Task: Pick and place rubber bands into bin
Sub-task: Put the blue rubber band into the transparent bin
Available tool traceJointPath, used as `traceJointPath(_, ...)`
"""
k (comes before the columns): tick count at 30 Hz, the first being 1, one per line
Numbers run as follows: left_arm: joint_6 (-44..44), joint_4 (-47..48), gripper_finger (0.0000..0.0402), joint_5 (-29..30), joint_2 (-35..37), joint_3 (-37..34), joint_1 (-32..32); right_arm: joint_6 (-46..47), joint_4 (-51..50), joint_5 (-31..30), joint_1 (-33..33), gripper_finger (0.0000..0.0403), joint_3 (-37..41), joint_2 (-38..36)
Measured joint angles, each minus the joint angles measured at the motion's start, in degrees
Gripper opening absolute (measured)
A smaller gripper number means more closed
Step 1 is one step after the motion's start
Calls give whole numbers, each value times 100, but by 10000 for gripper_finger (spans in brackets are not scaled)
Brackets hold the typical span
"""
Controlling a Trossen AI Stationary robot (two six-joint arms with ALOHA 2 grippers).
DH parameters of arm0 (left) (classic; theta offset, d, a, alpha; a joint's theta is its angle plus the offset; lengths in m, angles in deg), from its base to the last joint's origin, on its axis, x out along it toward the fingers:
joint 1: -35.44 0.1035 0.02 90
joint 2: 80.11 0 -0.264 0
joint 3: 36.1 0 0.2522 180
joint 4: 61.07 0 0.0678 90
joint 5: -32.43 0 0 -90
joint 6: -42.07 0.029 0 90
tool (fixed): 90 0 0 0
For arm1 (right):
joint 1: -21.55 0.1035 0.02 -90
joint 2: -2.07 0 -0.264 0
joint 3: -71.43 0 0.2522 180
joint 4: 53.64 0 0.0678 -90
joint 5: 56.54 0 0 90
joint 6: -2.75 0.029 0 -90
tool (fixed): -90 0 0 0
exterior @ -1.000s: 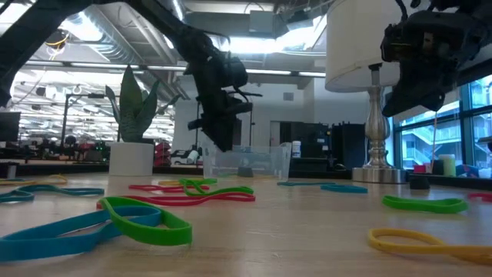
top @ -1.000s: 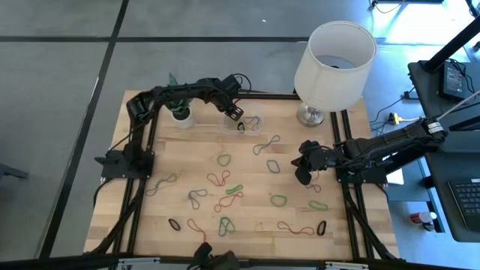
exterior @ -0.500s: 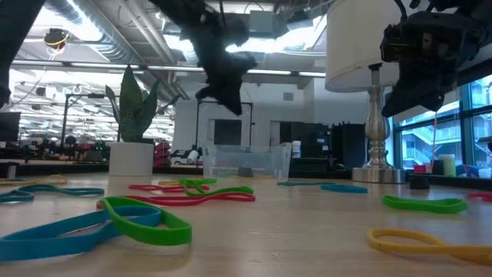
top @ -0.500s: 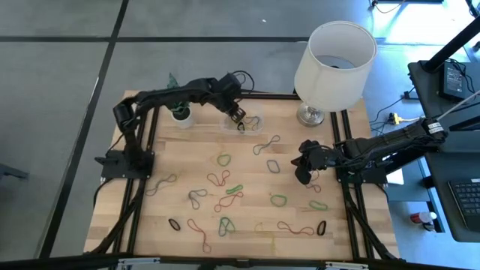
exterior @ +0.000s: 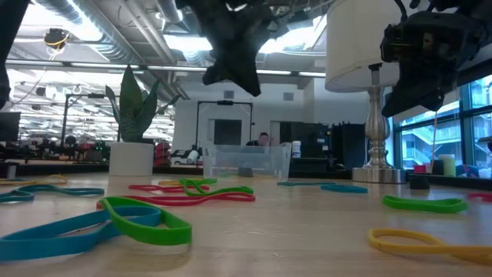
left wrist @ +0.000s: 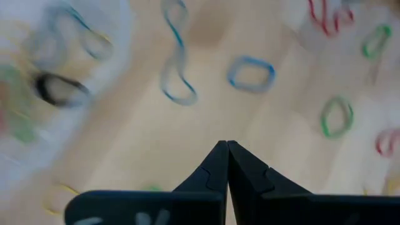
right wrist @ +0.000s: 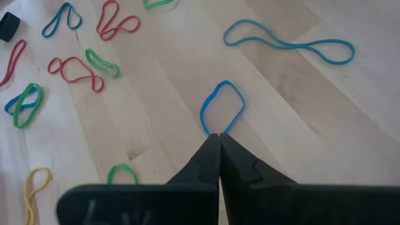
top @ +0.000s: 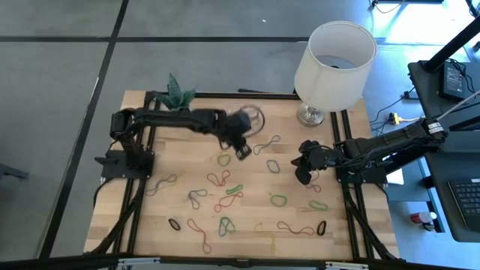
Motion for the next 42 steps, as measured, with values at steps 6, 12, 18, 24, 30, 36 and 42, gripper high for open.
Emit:
traceJointPath(6, -628, -13, 1, 423, 0, -390, -904, -261, 0, 0, 0, 4, 0, 0)
traceJointPath(12, -877, -63, 1, 541, 1, -753, -1558, -250, 2, 0, 1, 4, 0, 0)
traceJointPath(18, -805, -698, 1, 570, 211, -1476, -1848, 68, -29, 6, 251, 2, -71, 66)
traceJointPath(24, -556, -1229, 1, 747, 912, -2371, -2047, 120, -493, -258, 463, 2, -935, 871)
traceJointPath(30, -543, -1360, 1, 1284, 2131, -3354, -2288, 134, -1283, -299, 149, 1, -2183, 2260)
traceJointPath(36, -250, -1398, 1, 1326, 3284, -4178, -2415, 370, -1941, -32, -502, 24, -3009, 3537)
traceJointPath(42, 52, -1380, 1, 1320, 4193, -4810, -2438, 427, -1941, 523, -1050, 65, -3291, 4516)
